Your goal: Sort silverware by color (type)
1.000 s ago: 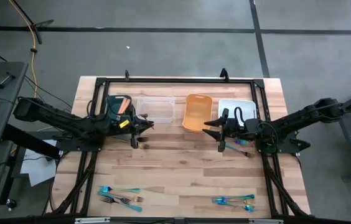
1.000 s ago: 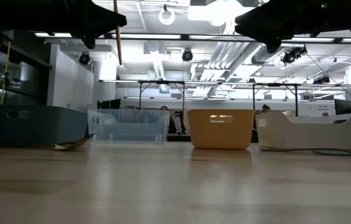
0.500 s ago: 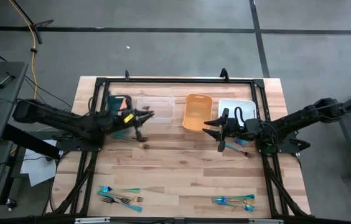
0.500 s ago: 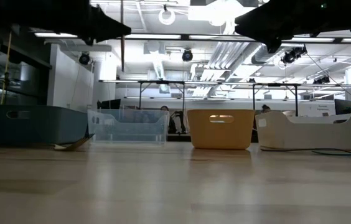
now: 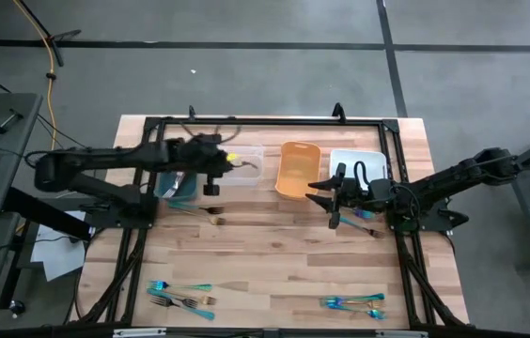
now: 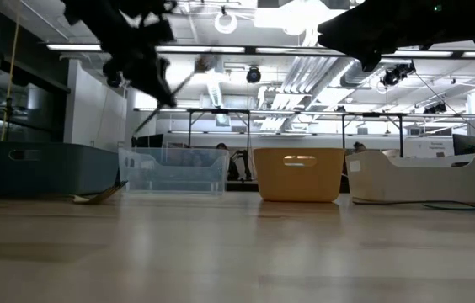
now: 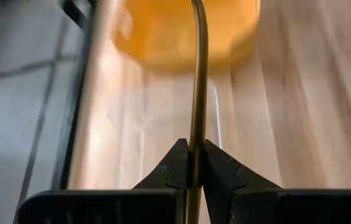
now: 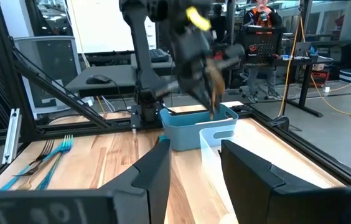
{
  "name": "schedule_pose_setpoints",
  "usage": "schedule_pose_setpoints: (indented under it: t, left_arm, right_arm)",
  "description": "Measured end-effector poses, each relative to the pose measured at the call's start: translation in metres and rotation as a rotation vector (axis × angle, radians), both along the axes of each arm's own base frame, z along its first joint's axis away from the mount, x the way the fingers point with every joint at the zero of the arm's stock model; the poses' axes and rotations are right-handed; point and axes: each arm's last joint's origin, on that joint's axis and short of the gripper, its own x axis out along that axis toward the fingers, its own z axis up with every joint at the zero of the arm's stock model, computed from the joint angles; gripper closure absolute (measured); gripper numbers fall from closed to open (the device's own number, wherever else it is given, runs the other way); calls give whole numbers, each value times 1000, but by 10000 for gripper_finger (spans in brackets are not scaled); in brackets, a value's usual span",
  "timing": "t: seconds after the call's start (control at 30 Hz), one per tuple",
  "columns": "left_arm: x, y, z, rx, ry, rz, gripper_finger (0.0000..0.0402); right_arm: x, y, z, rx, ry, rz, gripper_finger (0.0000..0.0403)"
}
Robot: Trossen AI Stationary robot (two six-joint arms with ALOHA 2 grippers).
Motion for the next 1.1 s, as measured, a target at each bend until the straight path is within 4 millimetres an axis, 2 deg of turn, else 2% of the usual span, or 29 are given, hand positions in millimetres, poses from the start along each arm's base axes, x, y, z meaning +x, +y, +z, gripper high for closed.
schedule_pose_setpoints:
  t: [0.2, 0.5, 0.8, 1.1]
  left_arm:
    - [19, 8, -38, 27, 188, -10, 386]
    - [33, 16, -65, 211, 335, -40, 386]
    - [36, 21, -78, 297, 445, -86, 386]
    - [38, 21, -78, 273, 406, -33, 370]
  right_arm:
    - [0, 0, 0, 5, -1, -2, 267]
    - [0, 0, 0, 6, -1, -1, 267]
    - [0, 0, 0, 7, -2, -1, 267]
    - [0, 0, 0, 7, -2, 4, 267]
